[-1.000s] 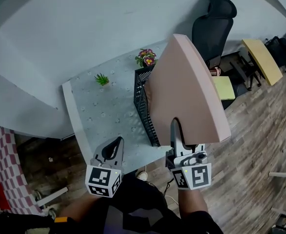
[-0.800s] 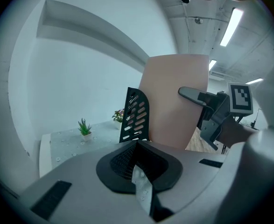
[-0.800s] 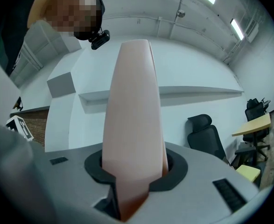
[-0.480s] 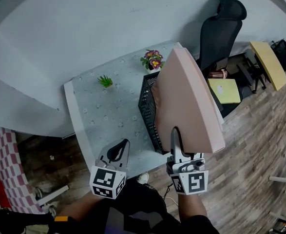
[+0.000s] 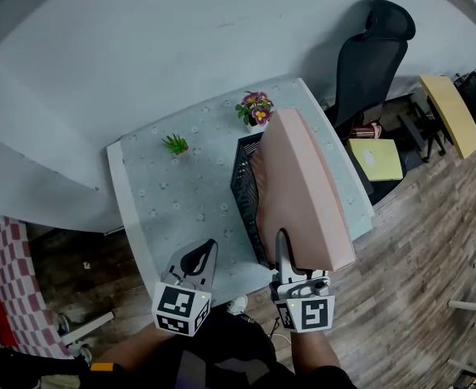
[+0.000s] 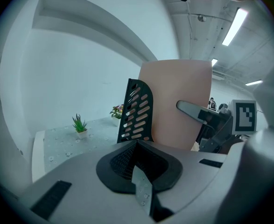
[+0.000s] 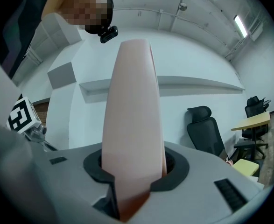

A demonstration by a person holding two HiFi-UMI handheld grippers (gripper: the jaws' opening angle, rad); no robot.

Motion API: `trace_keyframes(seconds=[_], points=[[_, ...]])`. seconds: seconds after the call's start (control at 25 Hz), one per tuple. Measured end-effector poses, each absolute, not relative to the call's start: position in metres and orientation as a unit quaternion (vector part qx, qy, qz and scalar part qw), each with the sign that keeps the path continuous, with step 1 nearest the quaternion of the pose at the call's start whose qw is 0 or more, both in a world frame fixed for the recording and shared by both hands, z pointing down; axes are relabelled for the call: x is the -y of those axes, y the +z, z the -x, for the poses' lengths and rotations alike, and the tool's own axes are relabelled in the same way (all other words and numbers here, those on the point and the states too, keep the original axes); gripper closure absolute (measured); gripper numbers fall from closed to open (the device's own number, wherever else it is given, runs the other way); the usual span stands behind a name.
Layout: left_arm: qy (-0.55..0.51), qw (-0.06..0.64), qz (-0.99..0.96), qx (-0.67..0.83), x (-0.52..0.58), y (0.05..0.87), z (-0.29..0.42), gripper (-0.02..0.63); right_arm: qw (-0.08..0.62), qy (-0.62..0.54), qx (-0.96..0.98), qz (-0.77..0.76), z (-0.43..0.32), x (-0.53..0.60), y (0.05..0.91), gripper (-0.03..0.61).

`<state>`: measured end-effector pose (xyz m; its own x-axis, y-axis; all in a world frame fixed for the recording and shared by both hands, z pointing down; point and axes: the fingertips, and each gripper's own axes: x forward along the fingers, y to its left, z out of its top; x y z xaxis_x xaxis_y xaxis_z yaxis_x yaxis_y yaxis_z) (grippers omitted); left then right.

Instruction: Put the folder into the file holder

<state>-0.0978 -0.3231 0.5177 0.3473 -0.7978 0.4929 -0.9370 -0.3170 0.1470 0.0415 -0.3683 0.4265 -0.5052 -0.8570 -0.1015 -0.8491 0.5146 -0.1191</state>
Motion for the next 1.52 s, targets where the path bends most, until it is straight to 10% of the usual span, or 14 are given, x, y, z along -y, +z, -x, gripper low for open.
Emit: trace_keyframes(seconds=[1.52], points=[[0.125, 0.154, -0.815, 0.544, 0.263, 0.481, 0.070, 0.604, -0.060, -0.046, -0.842, 0.535, -0.077, 0.298, 0.469, 0.347]])
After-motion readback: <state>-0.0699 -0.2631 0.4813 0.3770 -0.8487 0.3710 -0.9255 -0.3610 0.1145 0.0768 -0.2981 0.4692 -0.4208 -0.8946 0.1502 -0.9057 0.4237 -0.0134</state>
